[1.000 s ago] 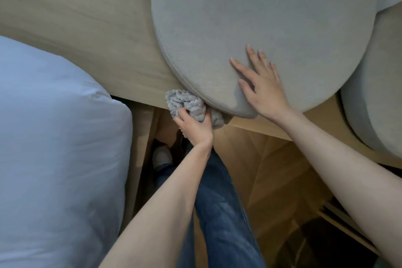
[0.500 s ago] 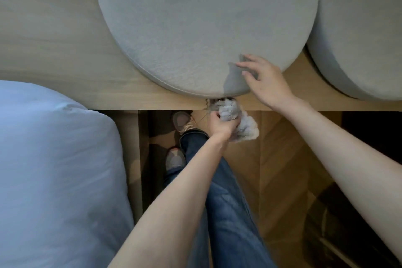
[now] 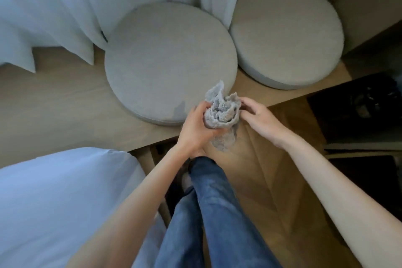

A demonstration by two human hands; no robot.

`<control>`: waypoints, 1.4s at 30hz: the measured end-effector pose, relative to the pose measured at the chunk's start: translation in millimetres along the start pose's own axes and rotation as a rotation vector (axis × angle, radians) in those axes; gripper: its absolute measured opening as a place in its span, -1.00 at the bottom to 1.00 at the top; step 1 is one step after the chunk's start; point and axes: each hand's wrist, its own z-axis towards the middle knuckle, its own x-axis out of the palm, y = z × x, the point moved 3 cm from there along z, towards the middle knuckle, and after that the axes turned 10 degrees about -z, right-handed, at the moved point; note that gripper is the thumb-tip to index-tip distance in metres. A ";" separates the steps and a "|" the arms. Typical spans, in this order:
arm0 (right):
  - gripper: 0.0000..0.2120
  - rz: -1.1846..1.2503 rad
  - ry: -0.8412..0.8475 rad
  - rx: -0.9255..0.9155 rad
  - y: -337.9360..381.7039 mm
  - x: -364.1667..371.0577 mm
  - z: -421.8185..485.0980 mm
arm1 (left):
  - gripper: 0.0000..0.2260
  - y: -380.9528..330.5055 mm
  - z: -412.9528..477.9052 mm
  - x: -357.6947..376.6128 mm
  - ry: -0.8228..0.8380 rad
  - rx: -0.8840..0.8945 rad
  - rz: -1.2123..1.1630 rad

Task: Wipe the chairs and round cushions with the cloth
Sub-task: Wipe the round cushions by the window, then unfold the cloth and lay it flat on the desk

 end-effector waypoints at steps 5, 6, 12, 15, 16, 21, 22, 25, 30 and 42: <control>-0.80 0.231 -0.124 -0.008 32.0 -43.6 -65.9 | -0.56 -84.1 -21.8 3.7 0.131 0.091 0.062; -0.80 0.265 -0.163 -0.024 37.3 -53.2 -78.9 | -0.55 -98.7 -25.2 8.4 0.148 0.119 0.080; -0.86 0.274 -0.471 -0.056 42.6 -112.0 -150.9 | -0.48 -177.3 -43.1 58.3 0.259 0.283 0.268; -0.81 0.287 -0.582 -0.043 28.2 -141.7 -192.5 | -0.53 -217.1 -63.1 89.5 0.305 0.373 0.381; -0.81 0.293 -0.617 -0.043 22.5 -150.9 -207.5 | -0.53 -227.6 -69.7 99.4 0.315 0.396 0.405; -0.83 0.311 -0.788 -0.026 -19.5 -193.2 -297.5 | -0.45 -280.5 -118.9 165.1 0.402 0.618 0.473; -0.83 0.325 -0.803 -0.021 -25.0 -196.8 -307.1 | -0.48 -286.2 -124.9 172.3 0.439 0.623 0.443; -0.85 0.354 -0.895 -0.008 -54.1 -214.1 -370.6 | -0.62 -302.8 -162.4 218.2 0.478 0.600 0.407; -0.81 0.421 -1.044 0.042 -104.9 -238.4 -477.6 | -0.64 -327.1 -218.7 294.3 0.546 0.666 0.313; -0.73 0.513 -1.449 0.313 -223.4 -278.1 -654.2 | -0.88 -372.5 -281.5 468.9 0.802 0.683 0.188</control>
